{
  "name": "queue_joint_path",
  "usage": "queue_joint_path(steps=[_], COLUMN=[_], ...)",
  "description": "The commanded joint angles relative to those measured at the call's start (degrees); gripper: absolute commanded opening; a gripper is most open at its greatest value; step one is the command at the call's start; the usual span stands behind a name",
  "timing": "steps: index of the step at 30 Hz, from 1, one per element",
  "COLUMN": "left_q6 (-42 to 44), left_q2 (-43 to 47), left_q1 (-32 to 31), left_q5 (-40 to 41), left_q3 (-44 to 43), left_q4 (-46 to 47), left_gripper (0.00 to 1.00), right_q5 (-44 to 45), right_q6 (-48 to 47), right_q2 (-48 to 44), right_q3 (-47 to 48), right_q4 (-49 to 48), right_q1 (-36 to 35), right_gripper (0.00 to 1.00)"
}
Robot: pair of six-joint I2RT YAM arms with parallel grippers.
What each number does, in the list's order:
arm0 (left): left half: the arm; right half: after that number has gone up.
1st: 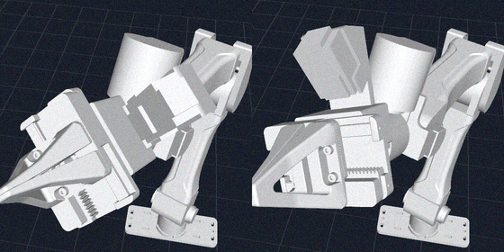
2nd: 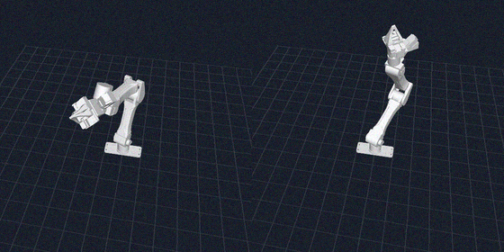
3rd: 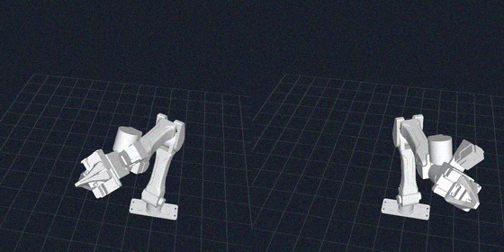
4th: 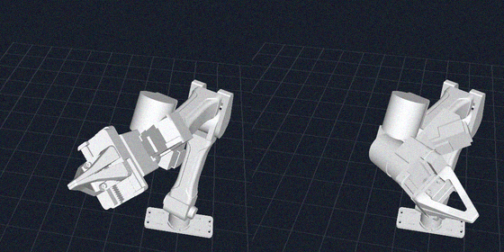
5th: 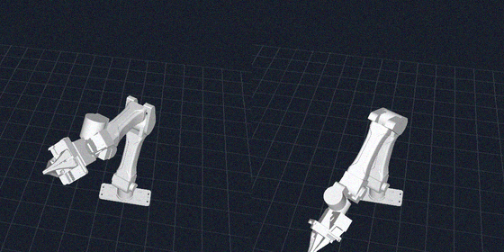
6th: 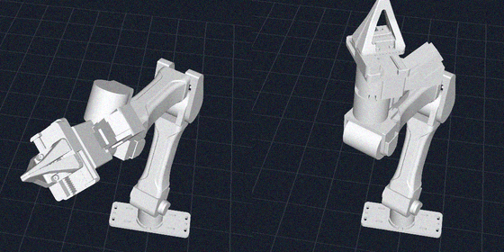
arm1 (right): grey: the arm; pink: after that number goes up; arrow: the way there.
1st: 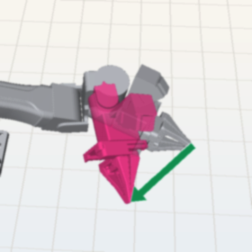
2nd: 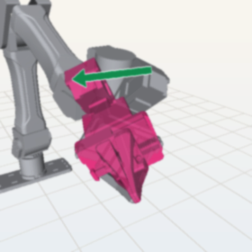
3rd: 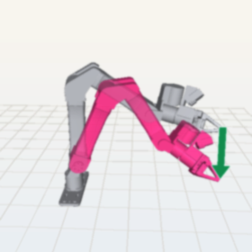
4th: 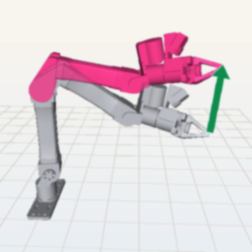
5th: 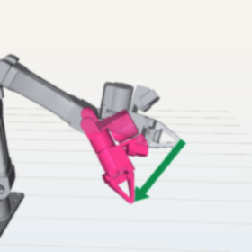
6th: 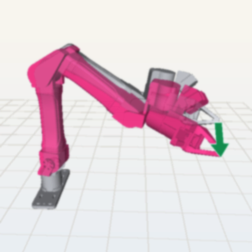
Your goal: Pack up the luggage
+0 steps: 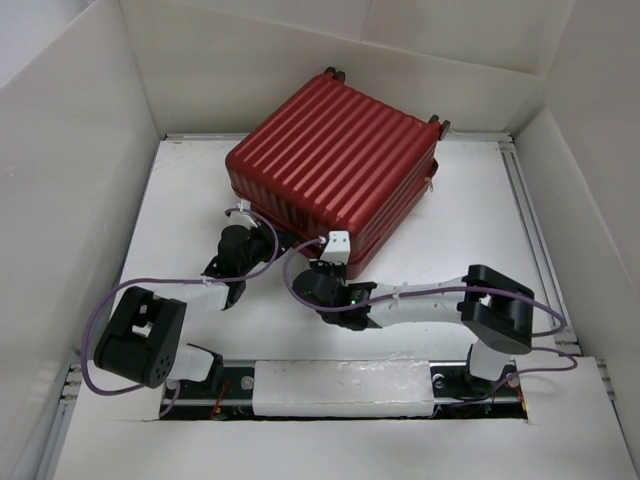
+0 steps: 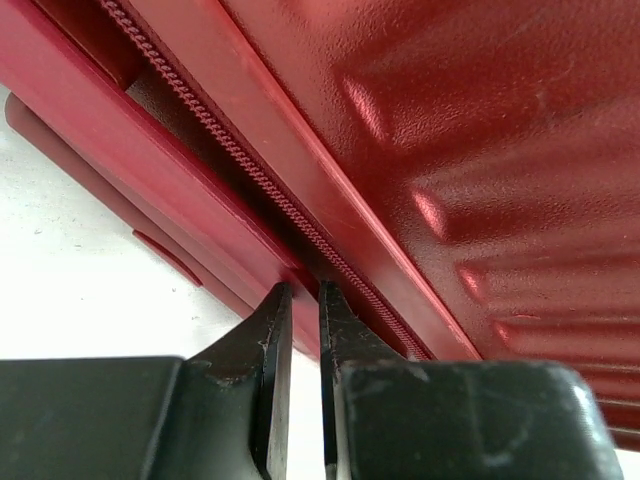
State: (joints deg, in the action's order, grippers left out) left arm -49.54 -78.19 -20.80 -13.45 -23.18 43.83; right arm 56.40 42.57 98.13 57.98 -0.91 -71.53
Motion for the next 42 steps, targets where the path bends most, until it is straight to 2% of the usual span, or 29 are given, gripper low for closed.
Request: queue_joint_path(steps=[1,5,7,10,11,12,13,14,15,16,18,23,24,27,29,30,31,32,33,34,38,40,42], left_q6=[2.7,3.5,4.0,4.0,4.0,4.0,4.0,4.0,4.0,4.0,4.0,3.5,3.5,3.5,5.3,5.3,3.7,3.7,1.2,0.1,-1.1,-1.1,1.3], left_q2=[-3.3,-1.2,-1.2,-1.2,-0.4,1.3,2.3,3.6,6.3,7.9,11.5,26.6,28.3,30.6,28.1,23.3,18.3,18.3,13.6,11.2,0.5,-6.2,-11.2], left_q1=[-3.5,-1.2,-1.2,-1.2,-1.2,-1.2,-1.2,-1.2,-1.2,-1.2,-1.2,-1.2,-1.2,-1.2,-0.6,1.3,4.9,4.9,9.1,10.8,18.8,23.4,25.2], left_q5=[-1.5,-4.7,-5.8,-6.8,-6.8,-6.2,-5.6,-5.1,-4.6,-3.7,-2.9,2.8,4.0,11.1,13.0,11.6,6.0,5.9,0.4,-0.9,2.2,1.0,1.0], left_q3=[-4.1,-4.1,-4.1,-4.1,-3.4,-2.8,-2.7,-2.7,-2.1,-2.1,-1.6,-4.2,-5.1,-12.0,-17.6,-24.3,-29.9,-29.9,-34.3,-36.7,-49.0,-54.8,-59.7], left_q4=[3.5,3.5,3.5,3.5,3.5,2.6,1.7,-0.1,-0.8,-1.6,-4.9,-14.2,-17.7,-23.9,-29.7,-31.9,-34.5,-34.5,-33.9,-33.9,-40.0,-40.8,-44.6], left_gripper=[0.0,0.0,0.0,0.0,0.0,0.0,0.0,0.0,0.03,0.15,0.26,0.44,0.51,0.61,0.66,0.66,0.63,0.63,0.6,0.59,0.59,0.59,0.59], right_q5=[-10.1,-13.9,-17.2,-15.9,-14.7,-13.3,-12.1,-11.3,-10.7,-10.1,-8.1,-6.1,-5.1,-2.4,-3.0,-3.1,-3.6,-3.6,-3.6,-4.2,-3.5,-4.0,-5.2], right_q6=[-3.2,-3.8,-5.3,-5.8,-5.8,-5.3,-5.3,-4.6,-4.1,-4.1,-2.4,2.6,2.6,4.3,5.3,6.2,6.7,6.7,6.7,7.3,9.9,9.9,9.4], right_q2=[1.8,-1.4,-2.6,-4.5,-5.5,-7.9,-9.5,-11.2,-14.9,-16.8,-22.1,-32.8,-34.4,-39.1,-40.9,-41.4,-42.7,-43.4,-44.1,-44.8,-49.2,-52.1,-52.9], right_q3=[9.5,6.7,6.1,5.3,4.5,3.5,2.2,-0.2,-1.3,-2.2,-4.0,-6.4,-6.9,-6.9,-6.3,-5.8,-5.8,-5.2,-5.2,-5.2,-6.4,-7.4,-8.2], right_q4=[-16.0,-20.9,-20.9,-17.4,-16.2,-14.6,-14.6,-13.6,-11.5,-10.0,-6.1,7.8,9.3,15.5,21.2,22.8,24.9,25.7,26.6,27.5,33.5,34.1,34.1], right_q1=[-3.0,-1.6,-0.8,-1.5,-2.1,-2.9,-4.5,-5.2,-5.9,-6.7,-8.7,-10.2,-10.2,-9.4,-7.2,-5.4,-4.6,-3.9,-3.0,-1.3,2.3,4.7,10.0], right_gripper=[0.0,0.0,0.0,0.0,0.04,0.13,0.24,0.4,0.44,0.48,0.55,0.58,0.59,0.6,0.38,0.27,0.08,0.03,0.0,0.0,0.0,0.0,0.0])
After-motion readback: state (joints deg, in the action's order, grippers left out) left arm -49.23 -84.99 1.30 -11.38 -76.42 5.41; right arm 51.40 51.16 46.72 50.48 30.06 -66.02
